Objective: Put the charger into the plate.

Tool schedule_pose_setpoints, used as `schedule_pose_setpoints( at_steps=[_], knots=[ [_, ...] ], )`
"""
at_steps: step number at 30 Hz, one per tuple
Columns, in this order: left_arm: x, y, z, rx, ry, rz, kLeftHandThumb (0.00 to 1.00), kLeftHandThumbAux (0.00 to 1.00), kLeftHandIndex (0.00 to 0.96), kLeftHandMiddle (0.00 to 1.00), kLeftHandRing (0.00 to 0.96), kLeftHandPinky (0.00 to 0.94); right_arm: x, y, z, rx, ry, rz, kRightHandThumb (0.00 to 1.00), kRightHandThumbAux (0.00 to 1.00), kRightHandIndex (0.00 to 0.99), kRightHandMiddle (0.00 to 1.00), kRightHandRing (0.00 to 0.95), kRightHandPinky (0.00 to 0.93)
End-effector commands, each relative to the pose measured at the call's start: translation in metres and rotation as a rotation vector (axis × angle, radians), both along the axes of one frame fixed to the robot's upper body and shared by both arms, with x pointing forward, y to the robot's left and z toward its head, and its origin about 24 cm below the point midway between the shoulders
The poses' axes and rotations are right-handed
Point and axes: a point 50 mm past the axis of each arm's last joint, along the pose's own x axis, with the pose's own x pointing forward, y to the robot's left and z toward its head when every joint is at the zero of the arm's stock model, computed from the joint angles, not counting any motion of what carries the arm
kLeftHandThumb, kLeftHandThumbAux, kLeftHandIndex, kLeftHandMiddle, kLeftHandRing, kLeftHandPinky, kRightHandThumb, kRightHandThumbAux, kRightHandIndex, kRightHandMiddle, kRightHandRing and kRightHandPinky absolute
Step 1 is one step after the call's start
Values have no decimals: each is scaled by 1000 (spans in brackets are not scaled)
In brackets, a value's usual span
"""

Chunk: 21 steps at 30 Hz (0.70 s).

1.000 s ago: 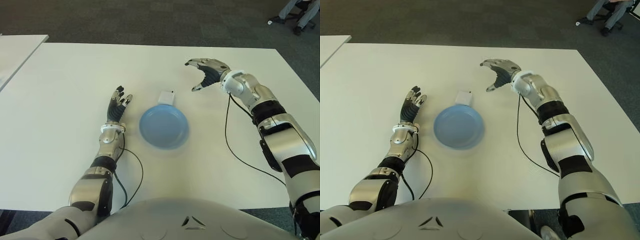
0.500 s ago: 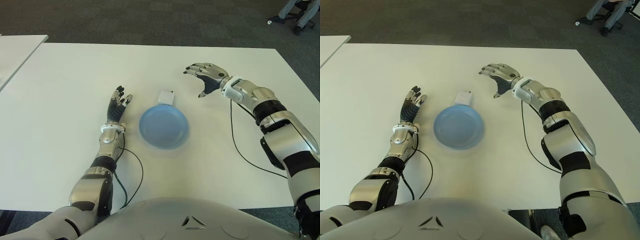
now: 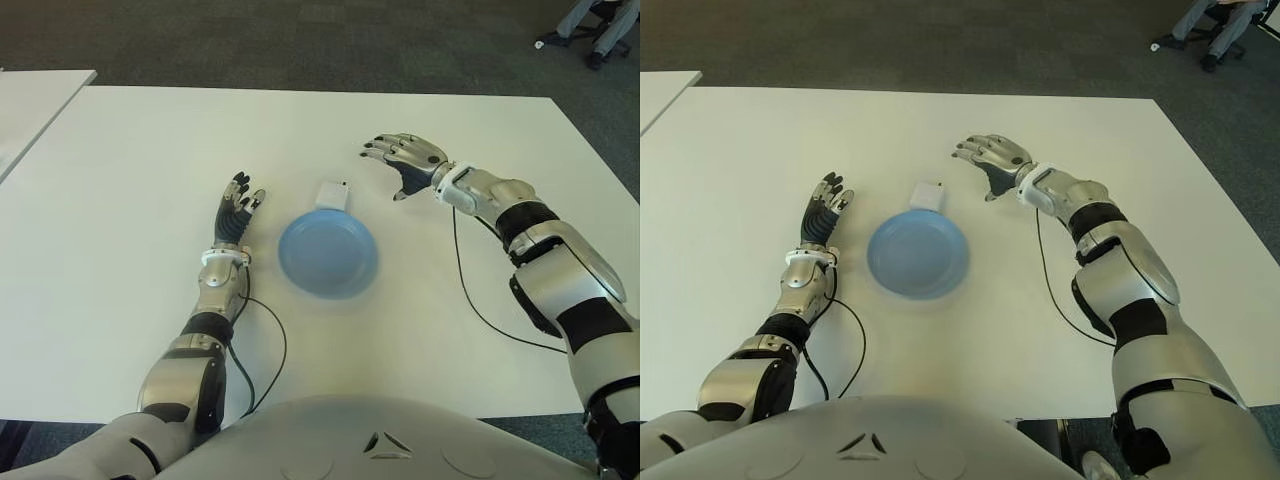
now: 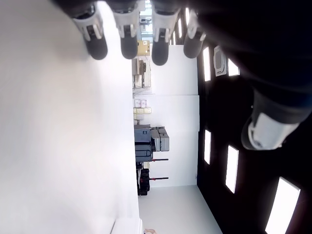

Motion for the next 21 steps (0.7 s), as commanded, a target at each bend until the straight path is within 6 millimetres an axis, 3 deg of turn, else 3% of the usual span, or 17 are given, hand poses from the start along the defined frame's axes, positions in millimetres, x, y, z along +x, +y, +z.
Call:
schedule_pose_setpoints(
  at_steps=[1,6,21],
  knots=[
    [-22,-6,-28,-23,151,-14,0,514,35,106,80,65,-1,7,-7,-44,-20,23,109,918,4,14,0,0],
    [-21,-7,-28,-24,153,-13,0,514,36,101,73,54,-3,15,-15,-78,-29,47,108,925,1,10,0,0],
    [-20,-11,-26,-27,145,-23,0,516,44,108,75,42,-8,39,-23,-123,-29,153,273,912,3,28,3,0]
  ],
)
